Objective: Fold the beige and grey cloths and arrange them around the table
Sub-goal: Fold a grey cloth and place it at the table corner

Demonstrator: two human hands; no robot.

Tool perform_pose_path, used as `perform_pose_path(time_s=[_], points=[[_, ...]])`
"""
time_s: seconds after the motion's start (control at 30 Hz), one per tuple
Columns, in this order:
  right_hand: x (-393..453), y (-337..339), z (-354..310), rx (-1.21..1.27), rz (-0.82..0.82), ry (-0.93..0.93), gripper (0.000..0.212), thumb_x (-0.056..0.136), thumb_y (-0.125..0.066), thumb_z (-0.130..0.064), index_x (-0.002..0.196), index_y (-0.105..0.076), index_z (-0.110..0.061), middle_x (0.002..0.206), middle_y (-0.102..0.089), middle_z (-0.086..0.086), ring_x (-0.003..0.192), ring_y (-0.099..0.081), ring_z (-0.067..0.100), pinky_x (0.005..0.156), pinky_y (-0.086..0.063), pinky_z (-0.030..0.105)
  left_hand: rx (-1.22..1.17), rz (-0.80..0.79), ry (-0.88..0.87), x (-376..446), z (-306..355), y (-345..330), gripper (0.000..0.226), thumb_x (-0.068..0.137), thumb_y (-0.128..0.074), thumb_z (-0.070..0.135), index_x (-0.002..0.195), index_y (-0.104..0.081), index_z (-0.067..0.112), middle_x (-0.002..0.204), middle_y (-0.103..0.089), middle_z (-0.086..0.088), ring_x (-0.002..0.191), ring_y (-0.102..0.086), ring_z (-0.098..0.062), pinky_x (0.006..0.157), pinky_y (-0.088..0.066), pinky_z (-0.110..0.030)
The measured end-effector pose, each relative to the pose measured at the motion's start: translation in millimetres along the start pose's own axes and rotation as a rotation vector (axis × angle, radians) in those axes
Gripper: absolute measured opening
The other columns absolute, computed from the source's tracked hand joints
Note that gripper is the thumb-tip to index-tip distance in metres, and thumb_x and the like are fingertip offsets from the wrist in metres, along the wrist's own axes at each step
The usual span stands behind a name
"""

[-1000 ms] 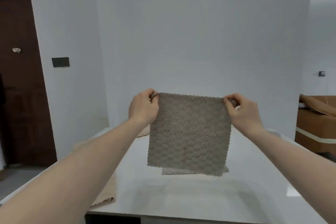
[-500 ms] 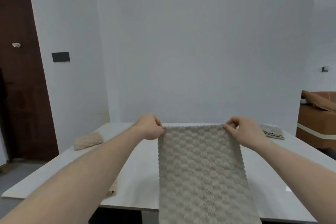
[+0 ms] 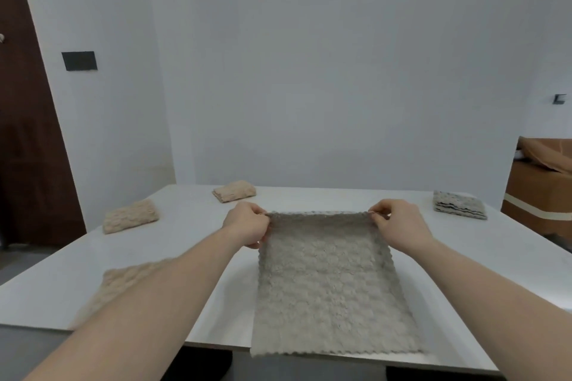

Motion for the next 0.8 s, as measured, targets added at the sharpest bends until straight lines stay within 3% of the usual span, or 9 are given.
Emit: perform_pose_path(time_s=[0.23,0.47,0.6,0.8], points=[[-3,-4,-4,0.048,0.009,0.013,0.014,0.095,-0.062,-0.016,0.093,-0.074,-0.023,0.091,-0.071,-0.009,0.088,-0.065,0.012,0.079,-0.046,0.026,-0.051,-0.027,-0.037,1,-12,-4,0.018,0.096,-0.057,0.027,0.109,-0.069,0.027,0.094,-0.072,0.001,0.087,-0.074,-0.02,0.065,-0.063,-0.033],[-25,-2,6,0.097,0.006,0.036,0.012,0.094,-0.064,-0.017,0.09,-0.074,-0.024,0.09,-0.072,-0.014,0.089,-0.066,0.003,0.08,-0.048,0.023,-0.02,-0.011,-0.105,-10,-20,-1,0.019,0.098,-0.056,0.032,0.105,-0.073,0.028,0.101,-0.073,0.007,0.089,-0.072,-0.015,0.065,-0.062,-0.031],[-45,1,17,0.091,-0.008,0.072,0.013,0.093,-0.065,-0.02,0.087,-0.073,-0.03,0.088,-0.072,-0.019,0.09,-0.066,-0.003,0.08,-0.05,0.024,0.292,0.054,-0.284,-25,-27,1,0.026,0.099,-0.056,0.041,0.119,-0.072,0.034,0.112,-0.071,0.02,0.095,-0.065,-0.006,0.088,-0.053,-0.028],[-78,5,31,0.087,-0.06,0.131,0.015,0.093,-0.066,-0.02,0.087,-0.072,-0.033,0.09,-0.07,-0.019,0.093,-0.064,-0.004,0.078,-0.057,0.026,0.501,0.022,-0.455,-64,-40,-4,0.023,0.098,-0.056,0.041,0.116,-0.072,0.041,0.101,-0.069,0.029,0.081,-0.062,0.002,0.078,-0.05,-0.024]])
Point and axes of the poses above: each hand's wrist, its own x-axis towards the middle knuckle, its own y-axis out of the back of the hand, z = x × y, the point moved 4 cm from there along x, towards the middle knuckle
